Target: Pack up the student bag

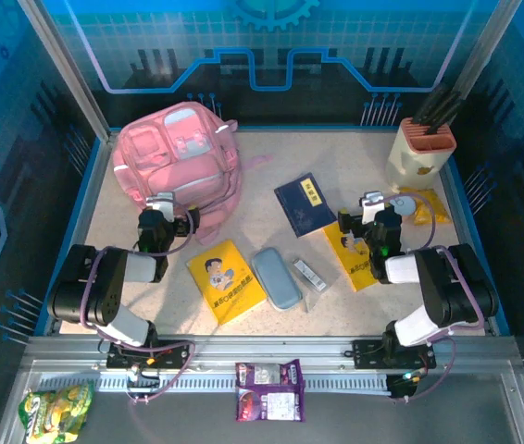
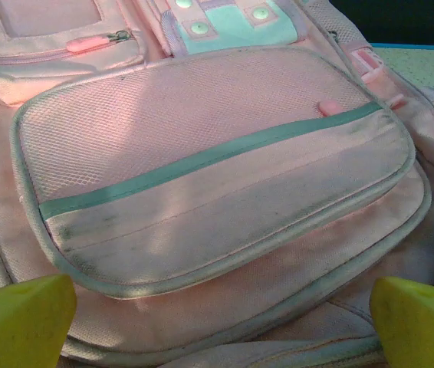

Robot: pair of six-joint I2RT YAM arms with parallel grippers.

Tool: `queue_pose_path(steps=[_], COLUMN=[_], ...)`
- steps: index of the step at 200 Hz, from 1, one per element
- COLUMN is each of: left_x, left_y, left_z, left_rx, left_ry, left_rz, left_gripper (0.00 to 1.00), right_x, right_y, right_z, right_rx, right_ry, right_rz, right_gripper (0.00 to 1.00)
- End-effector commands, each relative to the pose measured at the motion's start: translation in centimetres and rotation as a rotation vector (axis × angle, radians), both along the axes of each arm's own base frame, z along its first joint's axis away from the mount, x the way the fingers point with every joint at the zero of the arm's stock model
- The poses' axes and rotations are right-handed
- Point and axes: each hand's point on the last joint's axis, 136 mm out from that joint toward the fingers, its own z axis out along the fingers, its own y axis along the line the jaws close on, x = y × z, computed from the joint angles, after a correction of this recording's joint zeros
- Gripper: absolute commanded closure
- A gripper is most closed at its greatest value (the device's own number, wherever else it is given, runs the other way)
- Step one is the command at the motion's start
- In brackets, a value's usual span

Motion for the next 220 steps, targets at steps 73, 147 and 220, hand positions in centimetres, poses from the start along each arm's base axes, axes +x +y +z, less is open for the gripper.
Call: queue_pose_path(steps=[73,147,220], left_x=[0.7,0.8,-1.3], left_y=[0.1,0.1,1.0], left_z=[1.0,1.1,2.2], left_rx=[0.007,0.005,0.002], left_ry=[-0.038,-0.038,-0.16], left_rz=[-0.011,-0.012,0.042], left_gripper=[0.01,0.01,0.01], right_x=[1.1,1.1,0.4], right_y=[-0.4,-0.3,-0.7], right_z=[1.3,1.3,1.7], right_rx=[0.002,0.006,0.022], right_ry=[-0.041,-0.04,-0.076], right_rz=[0.002,0.004,-0.01], right_gripper=[0.0,0.0,0.0])
